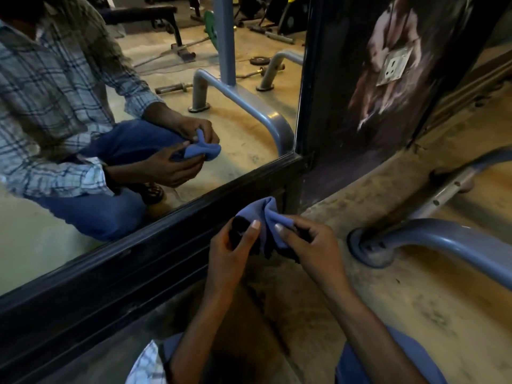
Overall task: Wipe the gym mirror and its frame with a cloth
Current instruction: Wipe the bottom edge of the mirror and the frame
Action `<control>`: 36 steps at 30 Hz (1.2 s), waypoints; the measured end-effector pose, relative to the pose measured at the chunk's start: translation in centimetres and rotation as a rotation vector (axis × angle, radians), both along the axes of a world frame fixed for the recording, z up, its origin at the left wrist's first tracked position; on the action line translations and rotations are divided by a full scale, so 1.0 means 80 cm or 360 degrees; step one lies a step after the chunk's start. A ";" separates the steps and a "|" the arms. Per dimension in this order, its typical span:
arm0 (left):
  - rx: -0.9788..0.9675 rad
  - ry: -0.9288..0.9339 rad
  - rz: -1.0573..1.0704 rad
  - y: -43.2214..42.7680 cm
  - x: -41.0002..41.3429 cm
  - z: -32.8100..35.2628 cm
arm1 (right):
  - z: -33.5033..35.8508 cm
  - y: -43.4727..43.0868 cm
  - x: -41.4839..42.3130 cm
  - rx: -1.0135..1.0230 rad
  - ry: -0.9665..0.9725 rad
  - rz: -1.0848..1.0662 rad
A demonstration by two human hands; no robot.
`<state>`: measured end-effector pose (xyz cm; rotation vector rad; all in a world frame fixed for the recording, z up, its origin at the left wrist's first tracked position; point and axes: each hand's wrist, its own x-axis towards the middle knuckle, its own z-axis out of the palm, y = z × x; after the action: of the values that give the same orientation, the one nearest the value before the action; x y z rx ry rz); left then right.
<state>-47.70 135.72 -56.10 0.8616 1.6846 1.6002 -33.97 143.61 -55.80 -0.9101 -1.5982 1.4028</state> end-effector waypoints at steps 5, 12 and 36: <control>-0.0050 -0.0220 0.0081 -0.008 -0.014 -0.009 | 0.004 0.006 0.001 -0.0109 0.0068 -0.0242; 0.0018 -0.0083 0.0193 -0.020 -0.025 -0.012 | 0.000 0.013 0.016 -0.0531 0.0133 -0.0244; 0.0062 0.0227 0.0080 -0.023 -0.016 -0.019 | 0.015 -0.005 0.003 -0.0774 0.0415 -0.0048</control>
<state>-48.96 133.92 -57.62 0.9801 1.7914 1.6436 -33.77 143.23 -54.58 -0.9685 -1.0624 1.8454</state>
